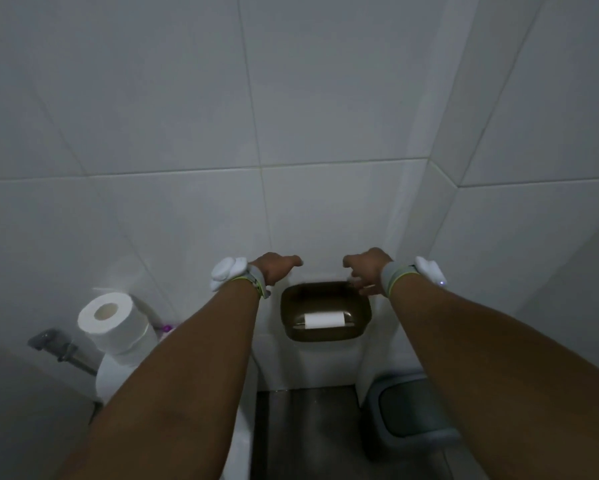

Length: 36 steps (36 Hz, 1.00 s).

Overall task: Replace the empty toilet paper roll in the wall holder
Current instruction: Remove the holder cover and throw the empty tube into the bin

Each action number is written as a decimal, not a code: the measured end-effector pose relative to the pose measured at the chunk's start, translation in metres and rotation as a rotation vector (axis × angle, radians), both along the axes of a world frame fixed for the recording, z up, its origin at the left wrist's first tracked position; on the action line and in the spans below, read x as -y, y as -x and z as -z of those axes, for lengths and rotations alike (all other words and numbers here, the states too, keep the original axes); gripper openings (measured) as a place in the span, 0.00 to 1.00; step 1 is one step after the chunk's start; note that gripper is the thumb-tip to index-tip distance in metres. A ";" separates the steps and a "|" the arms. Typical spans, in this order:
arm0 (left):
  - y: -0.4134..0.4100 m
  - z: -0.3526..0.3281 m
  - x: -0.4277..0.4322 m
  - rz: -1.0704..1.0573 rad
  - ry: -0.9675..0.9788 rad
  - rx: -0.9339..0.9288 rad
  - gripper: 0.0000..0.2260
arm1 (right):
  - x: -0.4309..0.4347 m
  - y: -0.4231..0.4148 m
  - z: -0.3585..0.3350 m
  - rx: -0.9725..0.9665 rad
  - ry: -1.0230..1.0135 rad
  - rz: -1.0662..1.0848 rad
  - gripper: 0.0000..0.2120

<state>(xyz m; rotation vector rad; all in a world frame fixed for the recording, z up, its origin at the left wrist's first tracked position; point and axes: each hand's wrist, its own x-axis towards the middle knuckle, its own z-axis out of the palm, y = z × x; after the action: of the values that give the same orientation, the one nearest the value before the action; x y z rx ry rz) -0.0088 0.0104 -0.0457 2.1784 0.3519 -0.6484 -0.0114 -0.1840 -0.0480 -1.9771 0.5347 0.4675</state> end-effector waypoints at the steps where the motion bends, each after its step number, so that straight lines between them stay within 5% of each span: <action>1: 0.000 0.002 0.004 -0.011 0.014 -0.014 0.29 | 0.004 0.000 0.003 -0.006 -0.003 0.001 0.20; 7: -0.002 0.024 0.021 -0.004 0.029 -0.034 0.23 | 0.017 0.001 0.020 -0.030 0.008 -0.005 0.19; 20: -0.020 0.095 0.027 -0.031 0.071 -0.145 0.33 | 0.019 -0.009 0.077 -0.159 0.002 -0.074 0.18; 25: -0.020 0.108 0.037 -0.106 0.166 -0.201 0.18 | 0.018 -0.021 0.105 -0.205 -0.029 -0.059 0.23; 36: -0.037 0.146 0.041 -0.106 0.162 -0.273 0.17 | 0.011 -0.042 0.135 -0.273 -0.056 -0.110 0.11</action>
<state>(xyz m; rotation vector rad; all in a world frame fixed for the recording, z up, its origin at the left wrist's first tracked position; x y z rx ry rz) 0.0285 -0.0310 -0.1921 1.9069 0.5356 -0.8856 0.0305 -0.1946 -0.1834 -1.9062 0.5773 0.8205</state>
